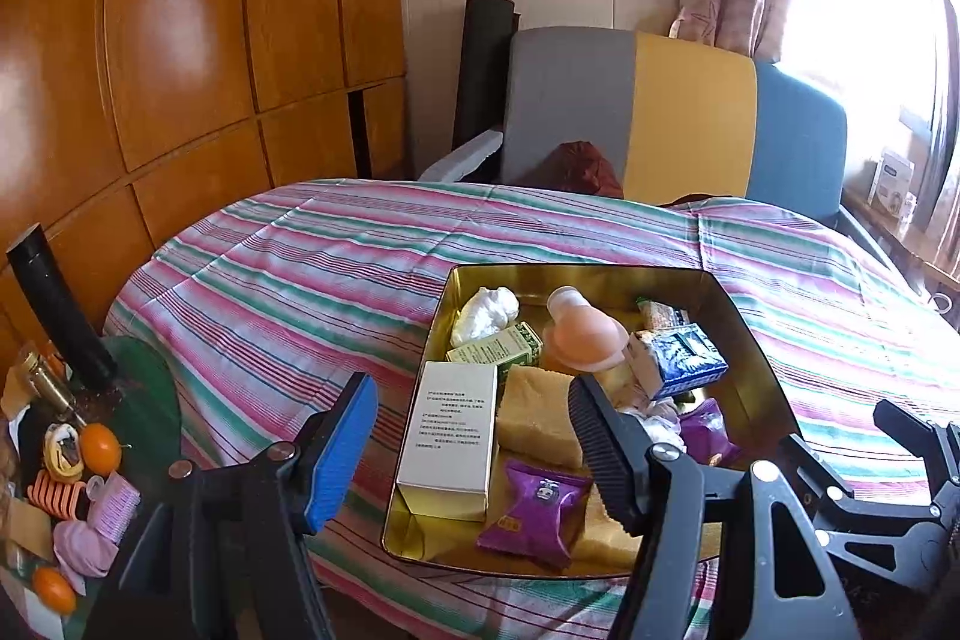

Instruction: Organize objects

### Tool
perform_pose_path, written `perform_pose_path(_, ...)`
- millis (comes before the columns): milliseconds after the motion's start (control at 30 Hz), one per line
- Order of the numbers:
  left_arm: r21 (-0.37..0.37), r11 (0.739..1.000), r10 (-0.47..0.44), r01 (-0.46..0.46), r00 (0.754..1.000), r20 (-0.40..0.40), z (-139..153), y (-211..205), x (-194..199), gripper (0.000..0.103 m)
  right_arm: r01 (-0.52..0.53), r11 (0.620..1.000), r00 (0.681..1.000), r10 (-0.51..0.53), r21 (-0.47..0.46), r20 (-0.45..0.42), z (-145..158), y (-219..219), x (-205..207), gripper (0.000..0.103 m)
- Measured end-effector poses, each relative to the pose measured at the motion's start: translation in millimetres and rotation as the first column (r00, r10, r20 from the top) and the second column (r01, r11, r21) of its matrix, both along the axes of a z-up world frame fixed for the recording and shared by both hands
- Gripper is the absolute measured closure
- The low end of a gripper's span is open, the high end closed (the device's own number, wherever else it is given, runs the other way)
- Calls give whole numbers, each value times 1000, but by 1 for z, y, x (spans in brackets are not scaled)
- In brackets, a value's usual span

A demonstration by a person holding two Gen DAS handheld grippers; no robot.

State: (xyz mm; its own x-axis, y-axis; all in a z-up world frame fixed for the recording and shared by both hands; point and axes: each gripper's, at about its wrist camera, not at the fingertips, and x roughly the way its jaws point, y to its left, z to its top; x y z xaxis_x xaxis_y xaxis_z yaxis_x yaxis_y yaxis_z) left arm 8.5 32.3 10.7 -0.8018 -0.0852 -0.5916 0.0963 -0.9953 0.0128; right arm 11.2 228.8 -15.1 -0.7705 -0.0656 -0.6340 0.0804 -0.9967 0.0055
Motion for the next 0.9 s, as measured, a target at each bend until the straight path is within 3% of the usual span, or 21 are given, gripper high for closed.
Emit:
perform_pose_path(567,42,999,-12,10,999,43,-7,-10,-5,36,-18,1000,1000,18,23,-15,7,-13,-8,0)
perform_pose_path(667,28,1000,-9,8,1000,27,-7,-9,-4,42,-21,1000,1000,21,24,-8,6,-14,-9,0)
perform_pose_path(900,19,1000,-13,12,1000,20,-5,-9,-4,44,-23,1000,1000,23,22,-4,4,-15,-9,0)
